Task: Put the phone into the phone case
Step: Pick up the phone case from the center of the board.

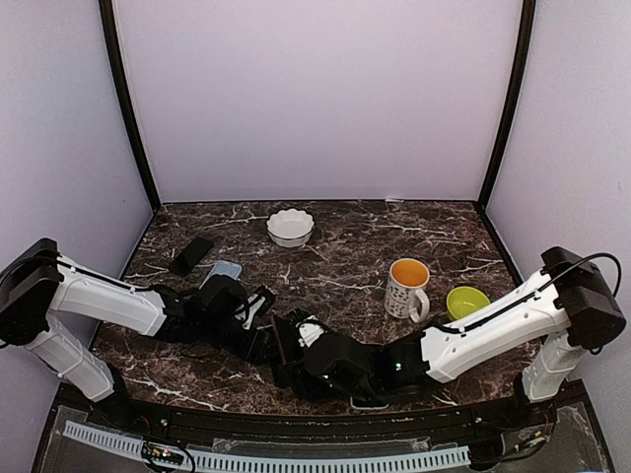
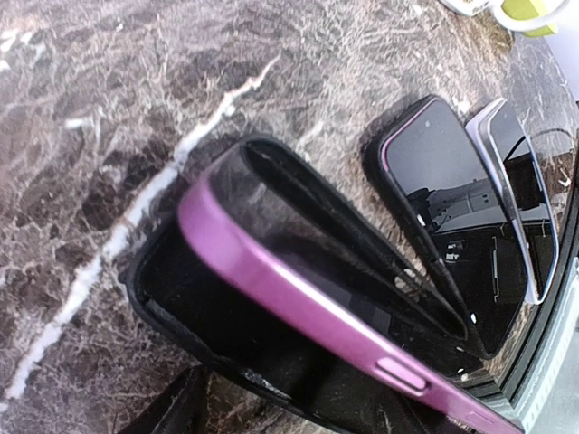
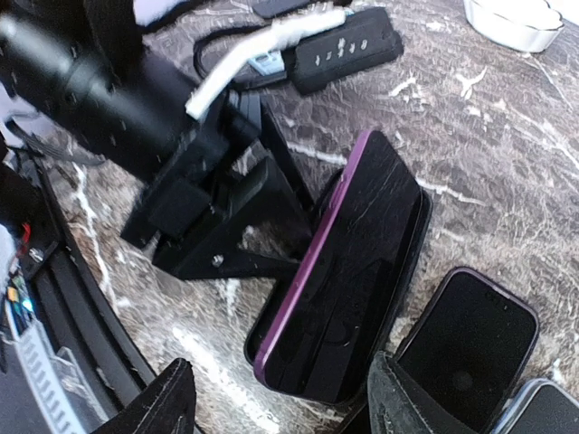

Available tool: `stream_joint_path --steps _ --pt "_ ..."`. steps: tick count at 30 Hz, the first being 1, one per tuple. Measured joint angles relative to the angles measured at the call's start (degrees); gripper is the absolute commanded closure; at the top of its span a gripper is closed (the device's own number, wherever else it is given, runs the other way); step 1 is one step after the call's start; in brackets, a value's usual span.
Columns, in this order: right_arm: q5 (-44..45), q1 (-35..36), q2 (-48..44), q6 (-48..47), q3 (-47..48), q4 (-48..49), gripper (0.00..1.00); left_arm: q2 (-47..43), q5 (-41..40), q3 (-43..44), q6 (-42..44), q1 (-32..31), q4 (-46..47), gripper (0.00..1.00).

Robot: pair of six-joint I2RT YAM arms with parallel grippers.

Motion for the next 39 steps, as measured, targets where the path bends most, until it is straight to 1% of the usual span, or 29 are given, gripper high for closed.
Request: stream_joint_path --steps 4,8,14,19,21,23,28,32,37,39 --pt "2.45 0.66 3.58 -0.79 0.17 0.15 0.39 0.61 0.42 0.26 0.0 0.0 -0.02 0.38" --pt "3.78 0.61 4.66 -1.2 0.13 0.92 0.39 0.61 0.52 0.66 -0.02 0.0 -0.02 0.37" --pt "4.04 0.61 5.38 -2.36 0.09 3.45 0.34 0.61 0.72 0.96 0.0 0.0 -0.2 0.37" --pt "3.74 0.5 4.13 -3.21 -3.23 6.32 0.27 0.63 0.76 2.05 0.04 0.0 -0.39 0.37" --pt "2.21 -0.04 2.43 -3.82 -5.22 7.19 0.25 0.63 0.72 2.25 0.11 0.0 -0.42 0.37" --pt "-1.66 -1.31 0.31 -4.31 -6.75 8.26 0.24 0.66 0.7 2.49 0.31 0.0 -0.5 0.37" --pt "-12.9 -7.52 -2.86 -4.33 -7.63 11.41 0.24 1.38 -0.15 3.72 0.92 -0.09 -0.94 0.37" --pt "-18.67 -11.26 -3.61 -3.56 -7.58 12.09 0.23 2.91 -1.68 5.44 1.88 -0.13 -1.7 0.37" --pt "-21.4 -14.51 -2.69 -0.66 -5.25 8.48 0.23 3.85 -4.52 7.26 3.56 -0.22 -3.17 0.26" --pt "-21.84 -15.37 -0.96 0.33 -2.71 6.64 0.23 3.85 -5.4 7.61 4.26 -0.22 -3.54 0.26"
